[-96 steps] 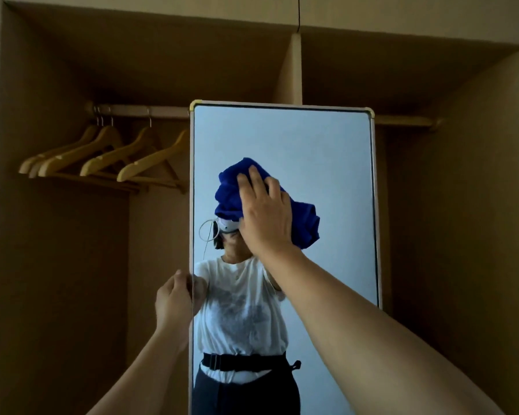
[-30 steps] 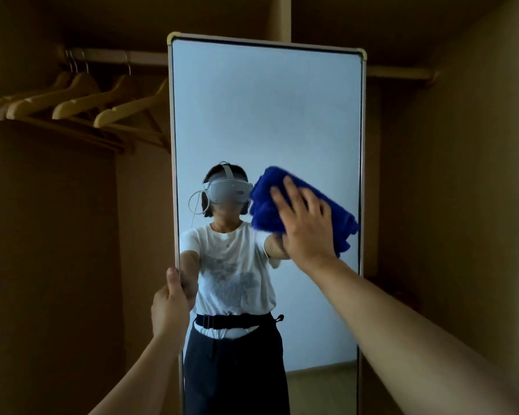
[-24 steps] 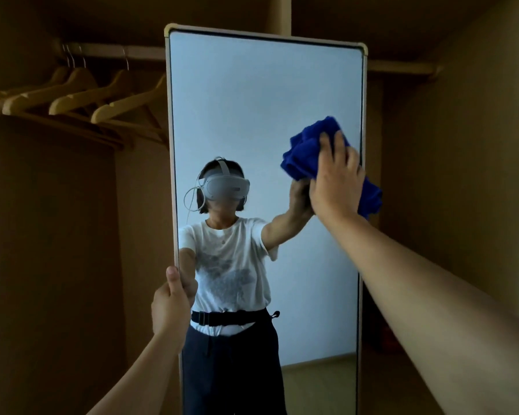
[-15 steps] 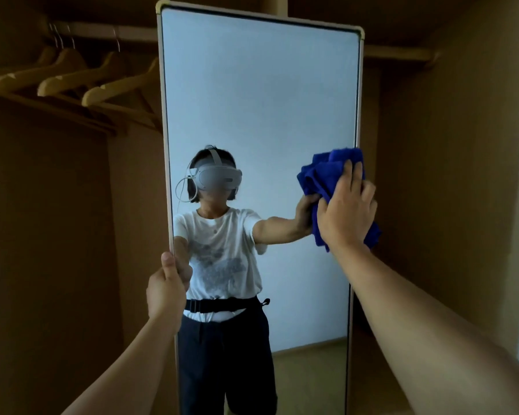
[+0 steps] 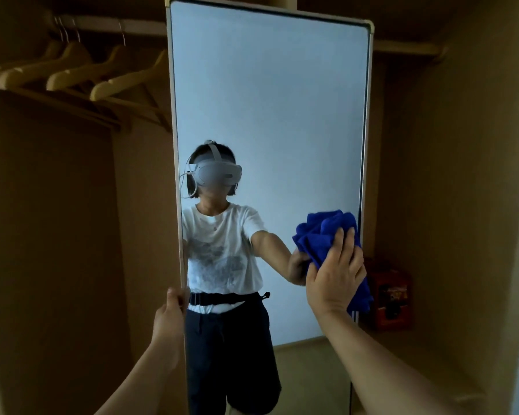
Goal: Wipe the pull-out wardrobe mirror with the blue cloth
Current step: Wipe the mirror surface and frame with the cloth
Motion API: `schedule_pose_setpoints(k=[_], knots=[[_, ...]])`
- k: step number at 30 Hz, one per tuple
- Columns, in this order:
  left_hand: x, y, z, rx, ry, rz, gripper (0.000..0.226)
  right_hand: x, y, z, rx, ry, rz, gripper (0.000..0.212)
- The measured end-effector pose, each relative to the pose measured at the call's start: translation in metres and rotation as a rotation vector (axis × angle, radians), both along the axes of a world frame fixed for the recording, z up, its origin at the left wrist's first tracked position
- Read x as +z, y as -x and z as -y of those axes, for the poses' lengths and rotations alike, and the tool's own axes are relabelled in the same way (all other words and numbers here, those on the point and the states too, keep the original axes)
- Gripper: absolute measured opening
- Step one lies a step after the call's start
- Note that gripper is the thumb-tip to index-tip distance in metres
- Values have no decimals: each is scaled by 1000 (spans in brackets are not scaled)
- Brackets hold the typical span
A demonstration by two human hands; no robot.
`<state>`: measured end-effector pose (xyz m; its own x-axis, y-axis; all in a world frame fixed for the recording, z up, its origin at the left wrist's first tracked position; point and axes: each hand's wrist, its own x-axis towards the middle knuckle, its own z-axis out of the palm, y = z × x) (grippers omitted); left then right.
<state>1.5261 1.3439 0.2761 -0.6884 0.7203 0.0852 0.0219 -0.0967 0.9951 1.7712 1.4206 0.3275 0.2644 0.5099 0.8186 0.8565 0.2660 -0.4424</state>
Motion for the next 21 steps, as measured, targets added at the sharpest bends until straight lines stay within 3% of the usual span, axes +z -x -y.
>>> schedule_pose_setpoints(k=[7,10,17,21], knots=[[-20,-1,-1,-33,128,47,62,46,33,9,7,-76,-9,78],[-27,-1,-1,-41,134,61,65,45,48,16,27,-124,55,64],[-44,-1,2,-99,158,78,75,-18,82,26,74,-306,430,70],[-70,5,2,-110,180,115,70,-40,94,34,152,-427,623,48]])
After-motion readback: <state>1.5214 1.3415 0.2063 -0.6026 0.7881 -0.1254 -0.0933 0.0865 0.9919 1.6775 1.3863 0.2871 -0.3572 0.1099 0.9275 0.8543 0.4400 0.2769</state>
